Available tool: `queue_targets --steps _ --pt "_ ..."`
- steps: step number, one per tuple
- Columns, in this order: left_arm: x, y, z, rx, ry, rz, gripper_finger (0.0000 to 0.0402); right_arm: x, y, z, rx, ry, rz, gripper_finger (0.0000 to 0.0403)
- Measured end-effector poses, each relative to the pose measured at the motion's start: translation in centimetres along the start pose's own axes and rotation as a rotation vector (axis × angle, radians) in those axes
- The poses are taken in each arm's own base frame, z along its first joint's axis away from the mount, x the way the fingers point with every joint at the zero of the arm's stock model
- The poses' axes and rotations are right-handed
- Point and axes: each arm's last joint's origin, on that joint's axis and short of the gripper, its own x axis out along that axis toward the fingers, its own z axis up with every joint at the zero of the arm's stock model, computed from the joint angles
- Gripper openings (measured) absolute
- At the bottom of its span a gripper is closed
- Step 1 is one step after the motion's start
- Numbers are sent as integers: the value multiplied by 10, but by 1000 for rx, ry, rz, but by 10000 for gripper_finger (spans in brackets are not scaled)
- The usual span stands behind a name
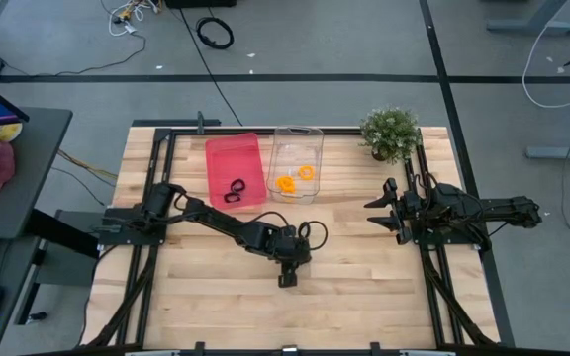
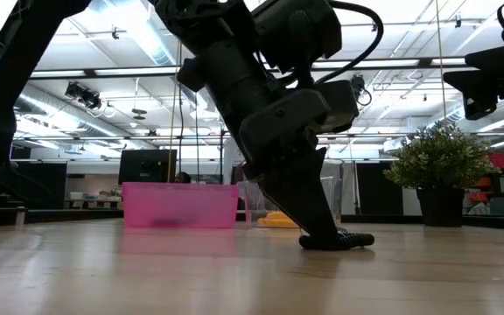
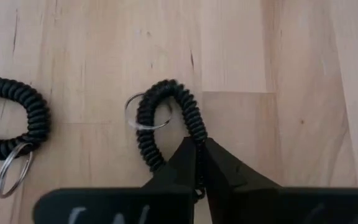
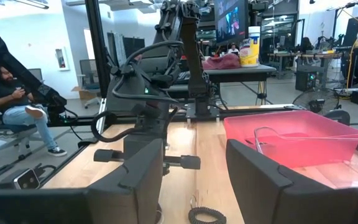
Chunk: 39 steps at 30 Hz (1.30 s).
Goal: Sort spring keychains
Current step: Put the black spring keychain into the red bin
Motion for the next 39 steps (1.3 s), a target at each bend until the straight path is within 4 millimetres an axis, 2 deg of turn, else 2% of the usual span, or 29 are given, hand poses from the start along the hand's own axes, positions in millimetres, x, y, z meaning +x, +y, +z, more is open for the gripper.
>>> queue_targets --steps 4,8,19,30,39 --pt "-6 0 1 1 3 1 11 0 0 0 0 0 0 180" --pt "-21 -2 -1 13 35 40 11 0 0 0 0 0 0 180" --pt "-69 0 -11 19 133 345 10 0 0 0 0 0 0 180" --pt "-99 12 -28 -50 253 633 9 0 0 0 0 2 0 180" --pt "-130 17 -34 -104 243 801 11 0 0 0 0 0 0 180"
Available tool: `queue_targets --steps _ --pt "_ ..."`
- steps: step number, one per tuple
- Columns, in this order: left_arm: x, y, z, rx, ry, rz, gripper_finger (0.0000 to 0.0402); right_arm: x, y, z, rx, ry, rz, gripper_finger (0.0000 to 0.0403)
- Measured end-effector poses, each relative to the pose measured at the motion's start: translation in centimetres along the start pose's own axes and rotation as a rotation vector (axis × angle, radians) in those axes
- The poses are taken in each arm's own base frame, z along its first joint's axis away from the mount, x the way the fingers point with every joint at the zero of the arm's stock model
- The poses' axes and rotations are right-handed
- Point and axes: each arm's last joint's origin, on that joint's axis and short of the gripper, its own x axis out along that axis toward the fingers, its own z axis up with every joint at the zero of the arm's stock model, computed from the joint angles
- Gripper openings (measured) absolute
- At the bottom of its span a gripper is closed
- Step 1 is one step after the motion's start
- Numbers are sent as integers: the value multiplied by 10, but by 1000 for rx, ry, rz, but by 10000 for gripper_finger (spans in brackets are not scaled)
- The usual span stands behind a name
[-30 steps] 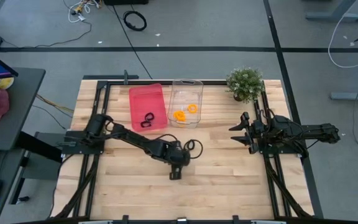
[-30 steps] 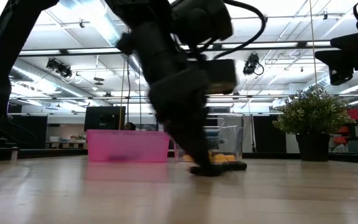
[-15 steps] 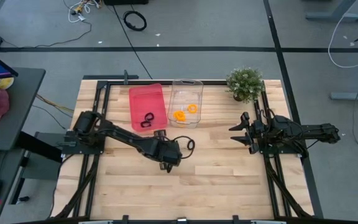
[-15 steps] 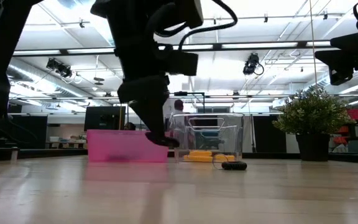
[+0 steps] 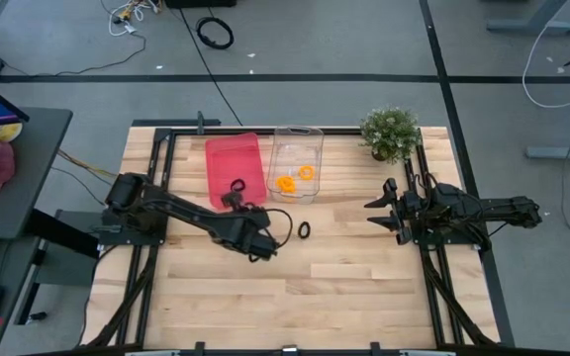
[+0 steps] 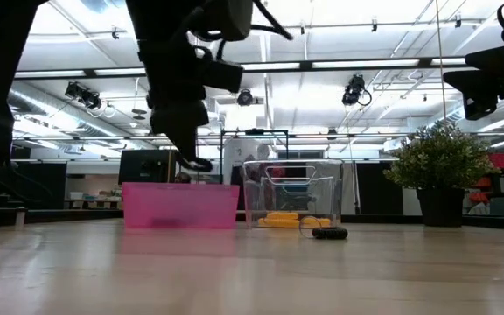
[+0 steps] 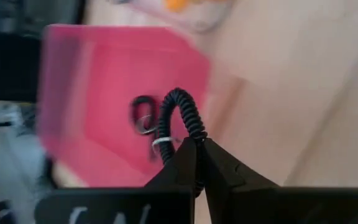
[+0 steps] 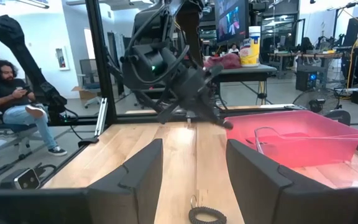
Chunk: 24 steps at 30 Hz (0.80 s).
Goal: Sort spring keychains
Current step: Put the black spring keychain into the red bin
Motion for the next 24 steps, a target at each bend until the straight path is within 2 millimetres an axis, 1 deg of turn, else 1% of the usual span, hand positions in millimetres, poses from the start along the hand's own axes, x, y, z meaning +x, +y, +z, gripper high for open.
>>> queue_targets --steps 6,16,19,24 --pt "0 13 -7 -5 31 133 13 0 0 0 0 0 0 180" --pt "15 31 -1 -55 60 212 12 0 0 0 0 0 0 180" --pt "18 35 1 -101 43 242 28 0 0 0 0 0 0 180" --pt "20 38 3 -116 48 247 71 0 0 0 0 0 0 180"
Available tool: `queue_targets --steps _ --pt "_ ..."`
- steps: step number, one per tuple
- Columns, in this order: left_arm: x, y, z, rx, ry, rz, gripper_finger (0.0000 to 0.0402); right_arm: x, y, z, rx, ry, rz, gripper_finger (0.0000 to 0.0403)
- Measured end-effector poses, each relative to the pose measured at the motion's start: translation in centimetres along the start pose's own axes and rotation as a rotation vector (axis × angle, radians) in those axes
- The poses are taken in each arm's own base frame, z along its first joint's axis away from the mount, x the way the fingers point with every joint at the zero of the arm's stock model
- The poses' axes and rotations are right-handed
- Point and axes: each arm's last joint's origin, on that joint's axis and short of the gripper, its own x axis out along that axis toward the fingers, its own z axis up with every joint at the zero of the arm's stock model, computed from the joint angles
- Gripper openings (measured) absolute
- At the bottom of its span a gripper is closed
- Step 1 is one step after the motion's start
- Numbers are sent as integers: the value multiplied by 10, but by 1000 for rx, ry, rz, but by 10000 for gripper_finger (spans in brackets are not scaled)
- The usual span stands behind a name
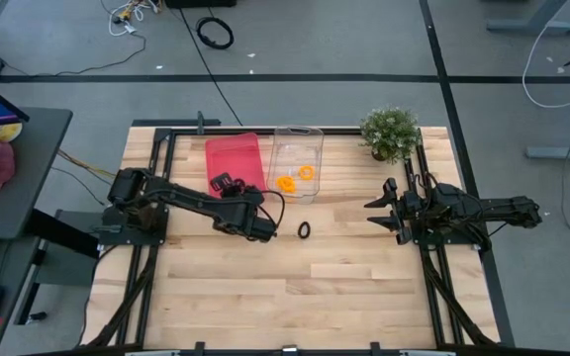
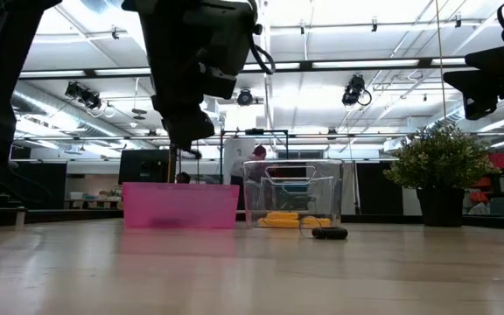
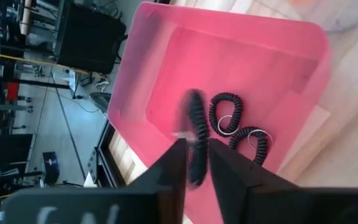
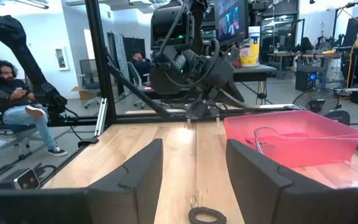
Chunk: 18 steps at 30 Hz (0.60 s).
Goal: Sort spring keychains
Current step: Put the black spring keychain into the red bin
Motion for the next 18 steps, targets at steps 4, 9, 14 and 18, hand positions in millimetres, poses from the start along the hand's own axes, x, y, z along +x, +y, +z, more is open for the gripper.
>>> queue_targets --steps 4,9,14,18 --pt "-1 -1 0 1 -4 -1 116 0 0 0 0 0 0 180" --pt "-1 -1 0 -3 -8 0 170 0 0 0 0 0 0 180" --pt "-5 -10 4 -23 -69 -57 192 0 0 0 0 0 0 180" --pt "-16 -27 11 41 -132 -220 189 0 0 0 0 0 0 180"
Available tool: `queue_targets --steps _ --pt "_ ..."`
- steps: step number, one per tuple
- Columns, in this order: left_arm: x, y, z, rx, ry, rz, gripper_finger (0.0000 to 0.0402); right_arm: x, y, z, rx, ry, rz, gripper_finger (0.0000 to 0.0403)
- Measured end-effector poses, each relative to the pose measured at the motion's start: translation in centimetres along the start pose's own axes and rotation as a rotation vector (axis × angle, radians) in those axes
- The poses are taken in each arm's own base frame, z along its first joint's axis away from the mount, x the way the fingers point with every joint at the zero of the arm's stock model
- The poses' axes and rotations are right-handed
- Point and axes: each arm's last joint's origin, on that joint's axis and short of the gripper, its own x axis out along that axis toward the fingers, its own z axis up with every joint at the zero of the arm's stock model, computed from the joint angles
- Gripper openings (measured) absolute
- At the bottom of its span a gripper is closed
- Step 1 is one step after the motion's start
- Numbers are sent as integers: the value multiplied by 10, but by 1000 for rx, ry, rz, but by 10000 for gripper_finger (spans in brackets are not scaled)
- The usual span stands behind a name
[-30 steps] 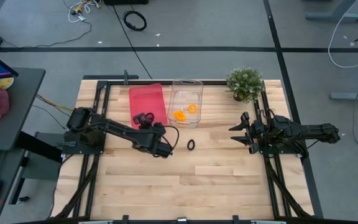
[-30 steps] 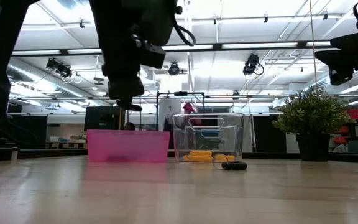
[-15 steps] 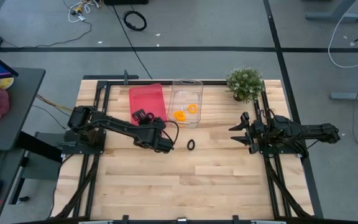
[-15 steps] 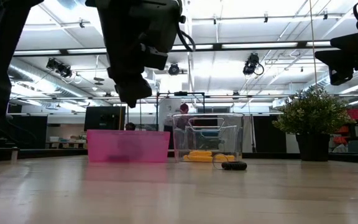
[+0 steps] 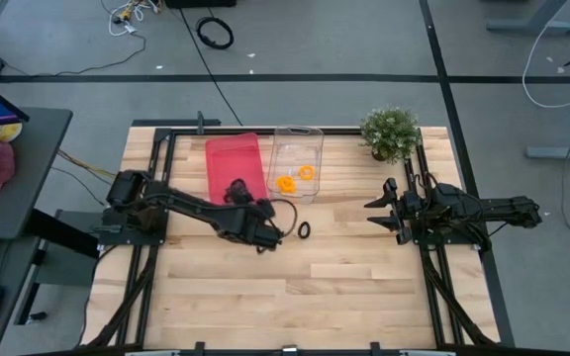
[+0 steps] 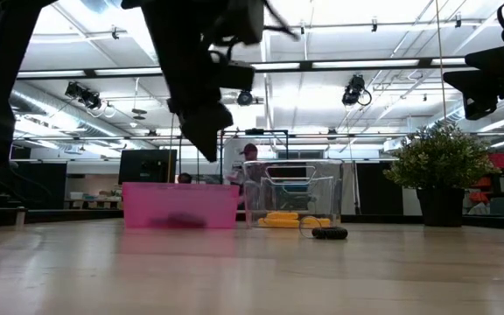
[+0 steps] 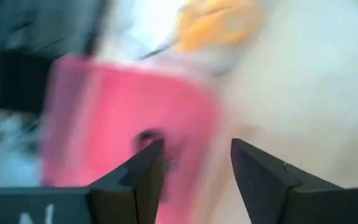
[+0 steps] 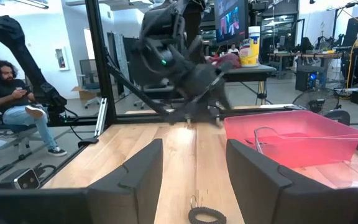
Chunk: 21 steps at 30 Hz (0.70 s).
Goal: Sort spring keychains
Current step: Put the black spring keychain into the red bin
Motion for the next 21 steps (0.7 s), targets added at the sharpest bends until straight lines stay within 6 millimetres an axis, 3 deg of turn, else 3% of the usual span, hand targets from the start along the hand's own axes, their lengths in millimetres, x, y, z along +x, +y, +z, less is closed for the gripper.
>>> queue_targets --steps 5,10,21 --pt "-12 -24 16 87 -152 -256 181 0 0 0 0 0 0 180" --pt "-20 -43 26 217 -289 -406 179 0 0 0 0 0 0 180" --pt "18 -73 26 376 -284 -379 179 0 0 0 0 0 0 180"
